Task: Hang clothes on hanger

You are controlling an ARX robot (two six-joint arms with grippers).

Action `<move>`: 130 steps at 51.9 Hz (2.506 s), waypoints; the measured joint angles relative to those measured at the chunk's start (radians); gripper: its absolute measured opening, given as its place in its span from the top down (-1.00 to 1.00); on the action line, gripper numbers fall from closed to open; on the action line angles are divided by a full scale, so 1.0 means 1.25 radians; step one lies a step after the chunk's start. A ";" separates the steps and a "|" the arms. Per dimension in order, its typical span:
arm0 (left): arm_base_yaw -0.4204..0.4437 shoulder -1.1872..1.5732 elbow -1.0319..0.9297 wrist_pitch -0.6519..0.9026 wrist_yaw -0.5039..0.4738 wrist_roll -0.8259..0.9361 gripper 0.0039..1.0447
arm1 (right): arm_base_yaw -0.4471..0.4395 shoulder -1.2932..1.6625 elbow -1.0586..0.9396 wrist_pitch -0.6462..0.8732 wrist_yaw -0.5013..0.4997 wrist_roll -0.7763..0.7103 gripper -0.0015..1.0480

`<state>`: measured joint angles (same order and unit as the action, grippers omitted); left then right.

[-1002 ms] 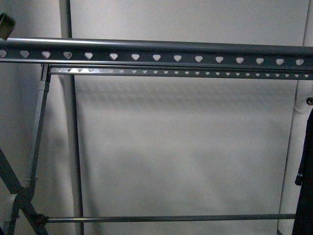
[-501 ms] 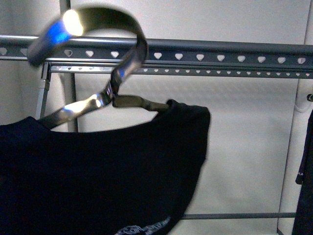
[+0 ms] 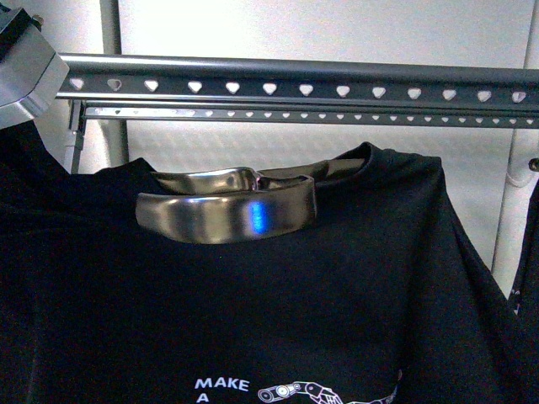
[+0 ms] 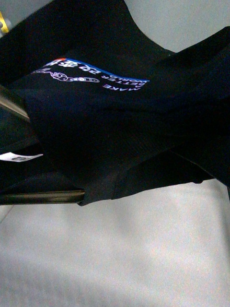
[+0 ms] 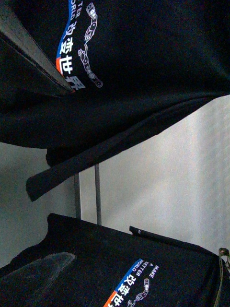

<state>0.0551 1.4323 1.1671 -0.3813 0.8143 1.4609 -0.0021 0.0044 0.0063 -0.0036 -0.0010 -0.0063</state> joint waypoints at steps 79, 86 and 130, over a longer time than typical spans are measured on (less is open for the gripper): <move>0.002 0.000 -0.003 0.001 -0.006 0.006 0.92 | 0.080 1.361 1.059 0.004 -0.503 -1.031 -0.41; 0.002 0.000 -0.003 0.001 -0.006 0.006 0.92 | 0.103 1.354 1.028 0.023 -0.512 -0.993 0.16; 0.002 -0.002 -0.003 0.003 0.008 0.017 -0.62 | -0.070 1.297 0.793 0.009 -0.530 -0.863 0.93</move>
<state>0.0574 1.4300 1.1629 -0.3771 0.8238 1.4826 -0.0902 1.6253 0.9970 0.0074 -0.6632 -1.0851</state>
